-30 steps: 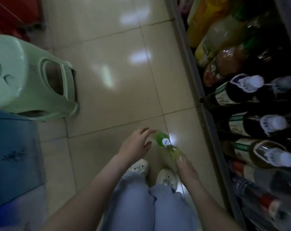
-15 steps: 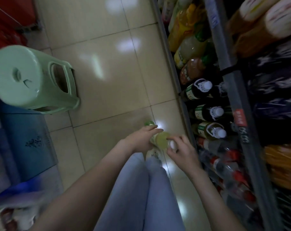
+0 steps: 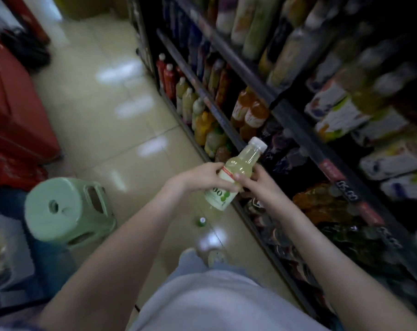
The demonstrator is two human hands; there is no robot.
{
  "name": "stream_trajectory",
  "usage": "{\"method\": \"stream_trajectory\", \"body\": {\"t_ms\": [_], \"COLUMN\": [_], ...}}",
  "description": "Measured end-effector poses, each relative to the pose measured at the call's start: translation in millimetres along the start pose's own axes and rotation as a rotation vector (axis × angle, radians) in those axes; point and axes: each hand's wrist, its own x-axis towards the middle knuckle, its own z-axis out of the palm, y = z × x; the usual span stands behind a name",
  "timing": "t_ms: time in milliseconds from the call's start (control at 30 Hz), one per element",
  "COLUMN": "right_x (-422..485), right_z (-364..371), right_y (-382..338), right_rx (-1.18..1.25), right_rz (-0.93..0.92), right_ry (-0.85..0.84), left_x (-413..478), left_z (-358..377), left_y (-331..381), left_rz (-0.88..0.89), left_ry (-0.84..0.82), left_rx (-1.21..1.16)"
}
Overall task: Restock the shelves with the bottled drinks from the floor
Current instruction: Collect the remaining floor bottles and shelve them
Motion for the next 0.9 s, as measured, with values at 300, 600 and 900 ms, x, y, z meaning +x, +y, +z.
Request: {"method": "stream_trajectory", "body": {"t_ms": [300, 600, 900], "right_x": [-80, -154, -202], "right_z": [-44, -115, -167], "right_y": [-53, -45, -2], "right_rx": [0.238, 0.274, 0.212], "right_rz": [-0.130, -0.225, -0.230], "right_ry": [0.350, 0.638, 0.756], "left_x": [3, 10, 26], "left_z": [-6, 62, 135], "left_y": [110, 198, 242], "left_rz": [0.203, 0.382, 0.493], "left_ry": [-0.293, -0.374, -0.456], "left_rx": [0.034, 0.118, 0.248]}}
